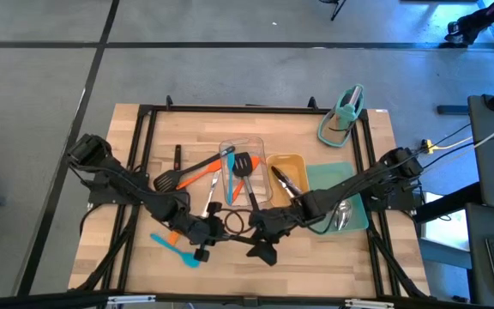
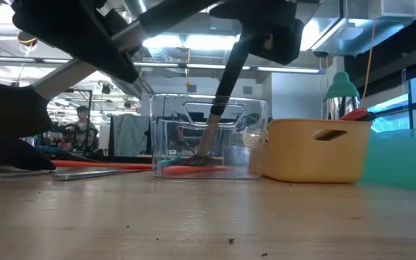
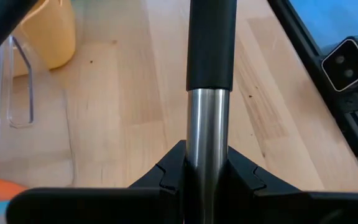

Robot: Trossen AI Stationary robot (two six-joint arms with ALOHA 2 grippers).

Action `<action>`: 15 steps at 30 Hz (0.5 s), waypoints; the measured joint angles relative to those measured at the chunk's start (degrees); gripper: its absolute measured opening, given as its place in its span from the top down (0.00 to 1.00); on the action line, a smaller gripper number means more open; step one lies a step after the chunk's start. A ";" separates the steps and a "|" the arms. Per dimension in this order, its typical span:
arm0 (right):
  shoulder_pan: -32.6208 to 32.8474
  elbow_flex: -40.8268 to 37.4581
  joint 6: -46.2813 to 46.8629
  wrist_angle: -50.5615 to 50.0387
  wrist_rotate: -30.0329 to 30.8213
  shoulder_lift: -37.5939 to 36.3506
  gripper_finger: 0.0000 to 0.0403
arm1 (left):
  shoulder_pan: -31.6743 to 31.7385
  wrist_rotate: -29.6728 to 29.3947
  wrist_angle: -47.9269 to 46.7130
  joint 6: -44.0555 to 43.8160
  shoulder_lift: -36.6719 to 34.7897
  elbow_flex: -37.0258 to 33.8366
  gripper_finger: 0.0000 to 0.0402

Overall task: Pick & Place Kitchen Items
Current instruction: Put the black spatula into the transparent bin

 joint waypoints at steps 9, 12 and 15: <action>0.06 0.00 1.20 -1.28 1.05 0.00 0.65 | -0.04 0.41 0.49 0.37 -0.02 0.00 0.86; 0.03 -0.25 4.71 -3.89 1.70 0.23 0.83 | -0.46 0.00 0.19 -1.96 -0.19 0.00 0.86; 0.02 -0.17 5.40 -4.69 1.82 0.22 0.82 | -0.81 -0.42 0.36 -1.79 -0.15 0.01 0.86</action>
